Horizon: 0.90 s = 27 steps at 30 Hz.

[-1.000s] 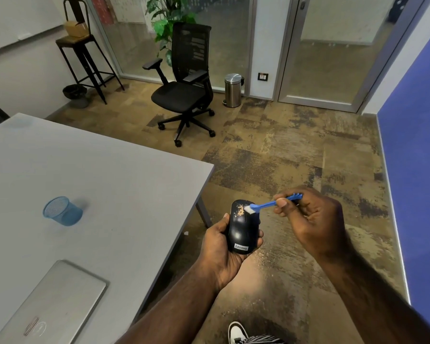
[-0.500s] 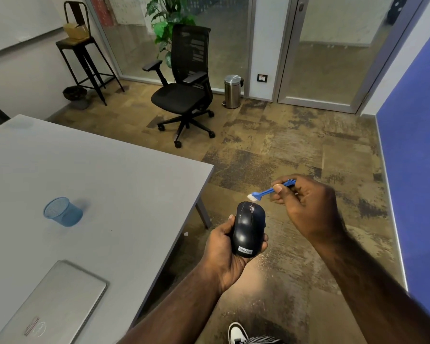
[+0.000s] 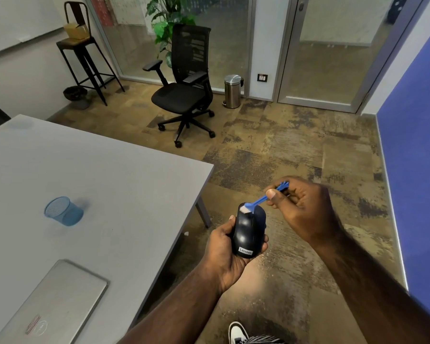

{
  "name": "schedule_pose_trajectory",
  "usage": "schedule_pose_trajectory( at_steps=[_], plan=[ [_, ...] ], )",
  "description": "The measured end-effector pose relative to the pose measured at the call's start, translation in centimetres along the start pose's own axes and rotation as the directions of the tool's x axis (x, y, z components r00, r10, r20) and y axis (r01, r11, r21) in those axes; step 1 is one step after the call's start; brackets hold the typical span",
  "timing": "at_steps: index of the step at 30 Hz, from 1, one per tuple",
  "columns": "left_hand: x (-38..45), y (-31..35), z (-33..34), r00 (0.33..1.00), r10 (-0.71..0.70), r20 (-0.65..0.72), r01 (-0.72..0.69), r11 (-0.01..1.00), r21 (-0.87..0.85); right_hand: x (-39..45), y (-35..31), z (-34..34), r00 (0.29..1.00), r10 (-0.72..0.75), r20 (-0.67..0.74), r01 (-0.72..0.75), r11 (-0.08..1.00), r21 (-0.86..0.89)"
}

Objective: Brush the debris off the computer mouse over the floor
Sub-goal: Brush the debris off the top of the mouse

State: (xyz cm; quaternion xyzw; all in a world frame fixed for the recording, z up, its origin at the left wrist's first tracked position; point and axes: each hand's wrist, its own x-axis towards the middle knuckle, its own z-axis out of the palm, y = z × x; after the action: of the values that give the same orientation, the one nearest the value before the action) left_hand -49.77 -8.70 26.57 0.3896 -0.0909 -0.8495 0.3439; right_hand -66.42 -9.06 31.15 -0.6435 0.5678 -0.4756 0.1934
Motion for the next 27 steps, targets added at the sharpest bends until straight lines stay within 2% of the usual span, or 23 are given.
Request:
schedule_pose_trajectory(
  at_steps=[2, 5, 7, 11, 16, 20, 25, 27],
  plan=[
    [0.0, 0.1, -0.1, 1.0, -0.001, -0.001, 0.001, 1.0, -0.007, 0.0, 0.2, 0.0, 0.999, -0.032, 0.025, 0.033, 0.999, -0.041],
    [-0.1, 0.0, -0.1, 1.0, -0.011, 0.007, 0.011, 1.0, -0.009, 0.5, 1.2, 0.1, 0.998, 0.017, -0.053, -0.024, 0.99, -0.142],
    [-0.2, 0.0, -0.1, 1.0, -0.013, 0.014, 0.013, 1.0, -0.014, 0.5, 1.3, -0.2, 0.995, 0.068, -0.069, -0.074, 0.994, -0.083],
    [-0.1, 0.3, -0.3, 1.0, -0.002, -0.002, 0.002, 1.0, -0.022, -0.2, 0.6, -0.8, 0.999, 0.039, 0.038, -0.041, 0.996, 0.079],
    [-0.1, 0.3, -0.3, 1.0, -0.002, 0.002, 0.002, 1.0, -0.013, 0.2, 0.8, -0.6, 0.998, 0.03, -0.047, -0.032, 0.999, -0.033],
    [-0.1, 0.4, -0.2, 1.0, -0.004, -0.004, 0.004, 1.0, -0.013, 0.0, 0.6, -0.7, 1.0, 0.017, 0.019, -0.018, 1.0, 0.019],
    [0.0, 0.4, -0.3, 1.0, -0.005, -0.008, 0.005, 1.0, -0.015, 0.5, 0.9, -0.5, 0.998, 0.036, -0.049, -0.038, 0.999, -0.028],
    [0.1, 0.6, -0.3, 1.0, -0.001, -0.013, 0.001, 1.0, -0.015, 0.3, 0.7, -0.6, 1.0, 0.023, -0.001, -0.023, 1.0, 0.0]
  ],
)
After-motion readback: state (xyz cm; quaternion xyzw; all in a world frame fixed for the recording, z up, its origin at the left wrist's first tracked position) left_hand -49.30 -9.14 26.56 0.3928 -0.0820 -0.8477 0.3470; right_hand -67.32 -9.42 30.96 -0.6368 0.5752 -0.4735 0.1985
